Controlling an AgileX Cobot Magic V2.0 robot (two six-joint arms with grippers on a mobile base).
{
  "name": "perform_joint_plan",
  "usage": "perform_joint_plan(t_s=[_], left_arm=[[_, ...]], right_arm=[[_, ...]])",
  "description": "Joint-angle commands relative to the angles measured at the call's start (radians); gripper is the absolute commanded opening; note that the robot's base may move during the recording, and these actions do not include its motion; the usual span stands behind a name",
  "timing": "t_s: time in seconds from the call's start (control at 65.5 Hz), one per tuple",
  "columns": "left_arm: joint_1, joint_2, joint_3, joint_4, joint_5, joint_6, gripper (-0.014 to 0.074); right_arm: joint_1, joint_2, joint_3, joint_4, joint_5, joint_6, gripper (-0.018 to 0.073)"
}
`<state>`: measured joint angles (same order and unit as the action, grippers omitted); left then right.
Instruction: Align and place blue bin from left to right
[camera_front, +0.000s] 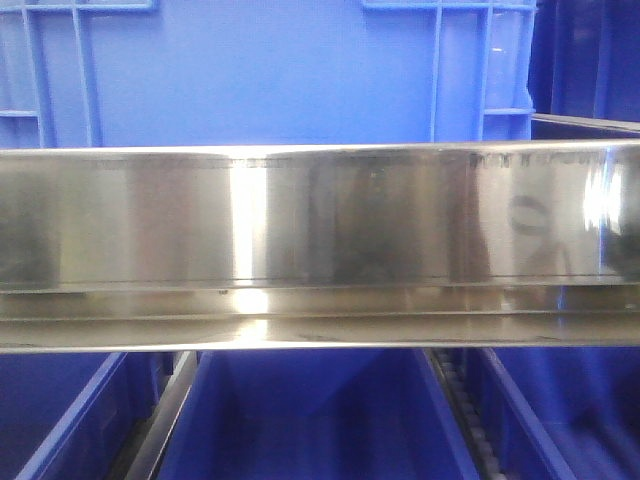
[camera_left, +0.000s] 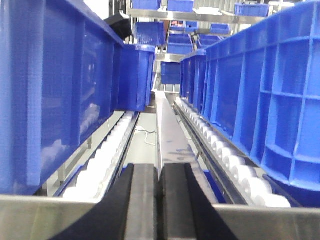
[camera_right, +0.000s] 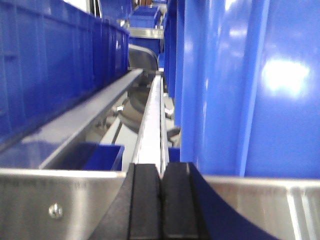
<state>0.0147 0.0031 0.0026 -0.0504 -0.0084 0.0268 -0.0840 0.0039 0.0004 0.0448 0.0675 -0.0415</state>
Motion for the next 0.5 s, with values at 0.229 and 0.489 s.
perform_joint_plan(t_s=[0.229,0.489], left_arm=[[0.002,-0.003,-0.003,-0.009,-0.115,0.001,-0.0111],[0.002,-0.003,-0.253,-0.009,0.108,0.001,-0.0103]], right_arm=[[0.004,-0.004,0.0,0.022,-0.145,-0.002,-0.0069],[0.004,-0.004,-0.313,0.027,0.109,-0.002,-0.0067]])
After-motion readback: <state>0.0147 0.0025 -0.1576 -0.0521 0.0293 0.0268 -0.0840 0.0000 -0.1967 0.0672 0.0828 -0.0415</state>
